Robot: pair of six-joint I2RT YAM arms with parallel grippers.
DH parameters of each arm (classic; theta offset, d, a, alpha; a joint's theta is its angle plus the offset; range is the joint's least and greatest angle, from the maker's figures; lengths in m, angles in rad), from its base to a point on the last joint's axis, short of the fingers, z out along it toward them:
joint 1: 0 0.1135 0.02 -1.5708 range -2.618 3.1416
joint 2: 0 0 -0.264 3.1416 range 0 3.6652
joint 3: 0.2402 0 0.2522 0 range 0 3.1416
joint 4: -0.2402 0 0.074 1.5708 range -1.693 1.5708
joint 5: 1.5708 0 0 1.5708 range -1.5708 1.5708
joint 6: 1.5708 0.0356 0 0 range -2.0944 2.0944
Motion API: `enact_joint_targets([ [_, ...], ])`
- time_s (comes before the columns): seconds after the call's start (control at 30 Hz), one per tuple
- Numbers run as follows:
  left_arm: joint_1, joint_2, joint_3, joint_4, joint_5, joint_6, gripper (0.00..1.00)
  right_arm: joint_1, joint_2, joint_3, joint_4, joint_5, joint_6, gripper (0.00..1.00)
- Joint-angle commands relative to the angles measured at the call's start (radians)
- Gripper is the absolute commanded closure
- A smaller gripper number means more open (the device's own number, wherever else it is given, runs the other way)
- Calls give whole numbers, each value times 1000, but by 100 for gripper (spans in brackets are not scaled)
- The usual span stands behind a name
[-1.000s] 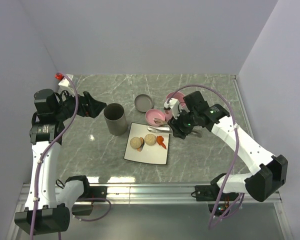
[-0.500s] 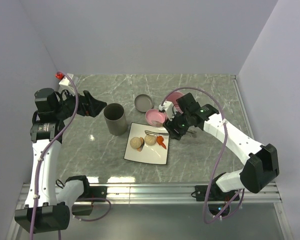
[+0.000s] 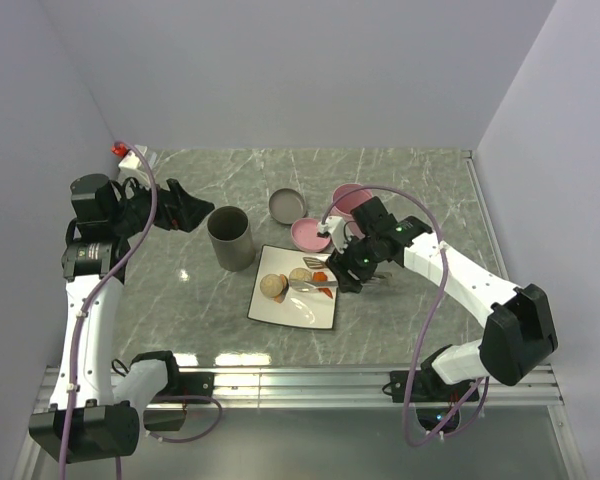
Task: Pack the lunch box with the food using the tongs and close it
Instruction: Pick up the fake food from the plate.
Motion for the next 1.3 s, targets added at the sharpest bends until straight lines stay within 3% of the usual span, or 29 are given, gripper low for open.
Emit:
enact_joint_targets([
  [0.0,2,-2,-1,38,26,-7,1,7,-3,-9,51,-5,10,33],
  [0.9,4,-18,-24,49,29,-9,1,30,21,-36,63,12,23,32],
  [1.27,2,-28,-24,41,16,-4,1,44,-2,-64,100,93,19,36],
])
